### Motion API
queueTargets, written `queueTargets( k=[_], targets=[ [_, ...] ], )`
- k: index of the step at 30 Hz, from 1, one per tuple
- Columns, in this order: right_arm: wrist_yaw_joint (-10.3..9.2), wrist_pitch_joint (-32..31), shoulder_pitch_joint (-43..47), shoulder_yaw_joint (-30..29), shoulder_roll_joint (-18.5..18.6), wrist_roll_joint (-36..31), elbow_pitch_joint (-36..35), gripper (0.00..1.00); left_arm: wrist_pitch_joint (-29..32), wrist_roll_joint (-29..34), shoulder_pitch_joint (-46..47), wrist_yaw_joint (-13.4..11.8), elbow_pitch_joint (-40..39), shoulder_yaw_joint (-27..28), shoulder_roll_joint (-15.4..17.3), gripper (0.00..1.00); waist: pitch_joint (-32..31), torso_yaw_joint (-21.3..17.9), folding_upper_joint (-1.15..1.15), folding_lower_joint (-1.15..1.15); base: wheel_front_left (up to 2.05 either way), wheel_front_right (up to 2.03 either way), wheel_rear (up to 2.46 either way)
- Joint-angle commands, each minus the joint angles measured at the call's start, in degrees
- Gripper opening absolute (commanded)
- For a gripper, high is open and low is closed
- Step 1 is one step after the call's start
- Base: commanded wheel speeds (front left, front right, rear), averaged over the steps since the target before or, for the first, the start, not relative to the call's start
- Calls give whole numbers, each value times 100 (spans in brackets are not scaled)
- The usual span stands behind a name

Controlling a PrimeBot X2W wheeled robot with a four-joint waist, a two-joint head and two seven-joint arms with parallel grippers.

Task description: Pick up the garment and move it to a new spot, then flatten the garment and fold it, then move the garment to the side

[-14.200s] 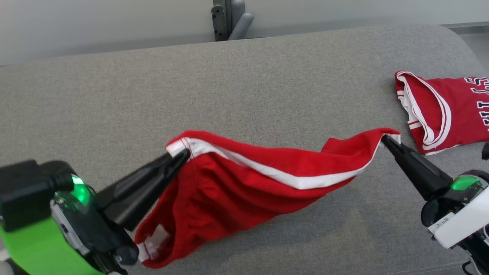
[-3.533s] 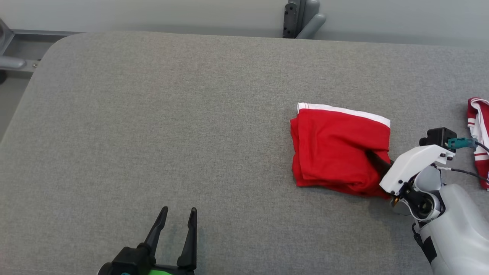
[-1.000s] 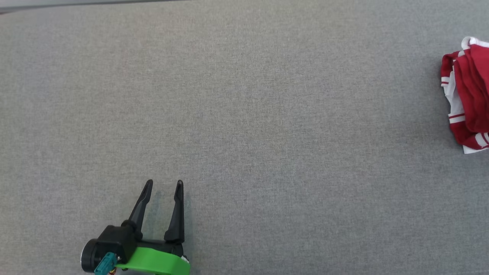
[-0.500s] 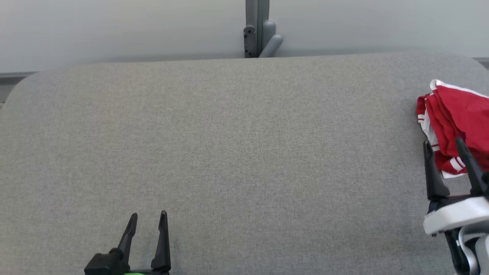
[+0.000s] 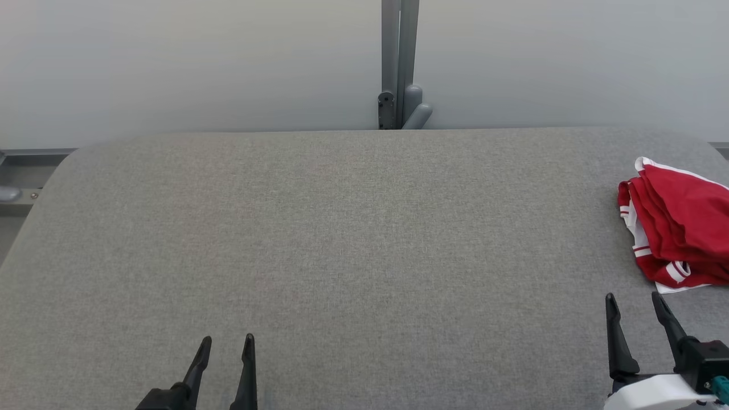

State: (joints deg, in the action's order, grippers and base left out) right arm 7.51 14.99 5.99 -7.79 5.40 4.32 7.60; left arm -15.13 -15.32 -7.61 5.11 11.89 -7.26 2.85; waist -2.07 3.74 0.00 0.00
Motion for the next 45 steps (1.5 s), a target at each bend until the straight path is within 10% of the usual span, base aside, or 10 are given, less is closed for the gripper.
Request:
queueTargets(
  k=[1, 45],
  targets=[
    [-5, 18, 116, -52, -26, -46, 8, 100, 3, 24, 13, 38, 34, 6, 11, 100, -39, 30, 0, 0, 0, 0, 0],
    [-5, 21, 202, -84, -244, -40, -25, 100, 3, -97, -41, -10, 52, 23, 11, 100, -108, 75, 0, 0, 0, 0, 0]
  ],
)
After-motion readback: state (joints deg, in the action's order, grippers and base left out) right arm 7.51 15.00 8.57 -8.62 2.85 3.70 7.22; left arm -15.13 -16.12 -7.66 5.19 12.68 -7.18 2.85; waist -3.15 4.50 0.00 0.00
